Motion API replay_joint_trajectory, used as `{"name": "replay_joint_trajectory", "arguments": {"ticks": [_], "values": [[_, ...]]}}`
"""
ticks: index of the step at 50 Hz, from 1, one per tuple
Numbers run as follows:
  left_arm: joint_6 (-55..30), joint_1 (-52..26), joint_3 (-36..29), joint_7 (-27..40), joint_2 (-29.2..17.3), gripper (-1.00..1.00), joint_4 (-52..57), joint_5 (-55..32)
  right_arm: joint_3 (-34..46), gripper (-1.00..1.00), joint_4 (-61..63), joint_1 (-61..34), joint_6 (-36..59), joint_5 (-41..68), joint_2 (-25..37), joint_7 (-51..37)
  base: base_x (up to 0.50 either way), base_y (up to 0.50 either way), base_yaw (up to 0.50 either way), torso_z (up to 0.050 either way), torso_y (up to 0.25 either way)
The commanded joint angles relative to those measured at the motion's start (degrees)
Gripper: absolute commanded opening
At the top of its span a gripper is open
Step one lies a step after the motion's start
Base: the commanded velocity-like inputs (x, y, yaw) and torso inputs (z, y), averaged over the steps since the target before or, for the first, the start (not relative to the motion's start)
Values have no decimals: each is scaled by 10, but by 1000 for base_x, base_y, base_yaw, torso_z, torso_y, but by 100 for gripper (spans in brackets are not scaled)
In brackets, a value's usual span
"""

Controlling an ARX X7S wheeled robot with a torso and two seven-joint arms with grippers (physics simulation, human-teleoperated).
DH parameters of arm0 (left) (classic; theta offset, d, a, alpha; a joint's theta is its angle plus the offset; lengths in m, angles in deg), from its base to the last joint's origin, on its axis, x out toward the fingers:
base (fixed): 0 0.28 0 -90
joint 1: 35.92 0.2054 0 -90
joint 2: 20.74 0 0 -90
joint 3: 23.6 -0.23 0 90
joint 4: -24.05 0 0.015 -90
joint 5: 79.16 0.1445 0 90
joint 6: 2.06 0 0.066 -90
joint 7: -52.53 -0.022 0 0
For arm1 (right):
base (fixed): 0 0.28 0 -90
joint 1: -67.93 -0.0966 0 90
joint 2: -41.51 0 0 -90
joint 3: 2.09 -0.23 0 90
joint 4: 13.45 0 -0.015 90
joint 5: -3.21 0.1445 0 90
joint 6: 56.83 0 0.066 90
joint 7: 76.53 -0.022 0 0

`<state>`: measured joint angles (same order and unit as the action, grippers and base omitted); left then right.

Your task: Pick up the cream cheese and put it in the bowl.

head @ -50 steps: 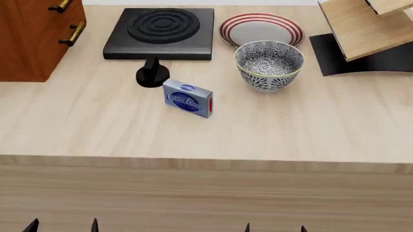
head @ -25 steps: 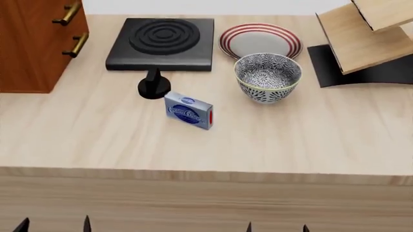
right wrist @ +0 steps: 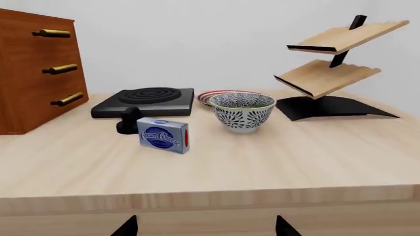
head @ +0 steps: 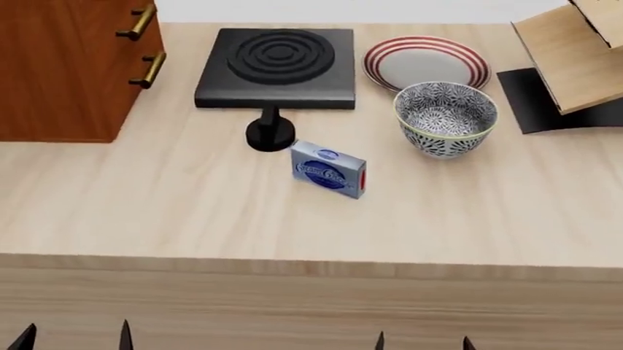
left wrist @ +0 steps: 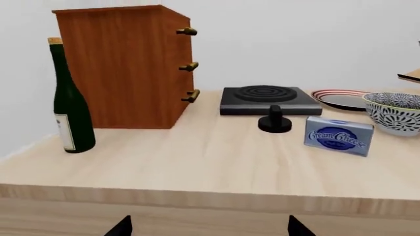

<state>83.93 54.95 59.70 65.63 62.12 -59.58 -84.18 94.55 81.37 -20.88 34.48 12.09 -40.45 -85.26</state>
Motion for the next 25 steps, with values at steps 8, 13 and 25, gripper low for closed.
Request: {"name": "replay_joint_trajectory", "arguments": {"ticks": [8, 13, 25], "values": [[9, 1, 0, -16, -2, 100, -3, -4, -1, 100, -3, 0, -6, 2, -2, 11, 481, 168, 0, 0, 0], [12, -1, -2, -15, -4, 100, -8, -7, 1, 100, -12, -3, -9, 5, -1, 11, 500, 0, 0, 0, 0], [35, -1, -7, -14, -8, 100, -27, -12, 9, 100, -20, -7, -14, 6, 3, 6, 500, 0, 0, 0, 0]]}}
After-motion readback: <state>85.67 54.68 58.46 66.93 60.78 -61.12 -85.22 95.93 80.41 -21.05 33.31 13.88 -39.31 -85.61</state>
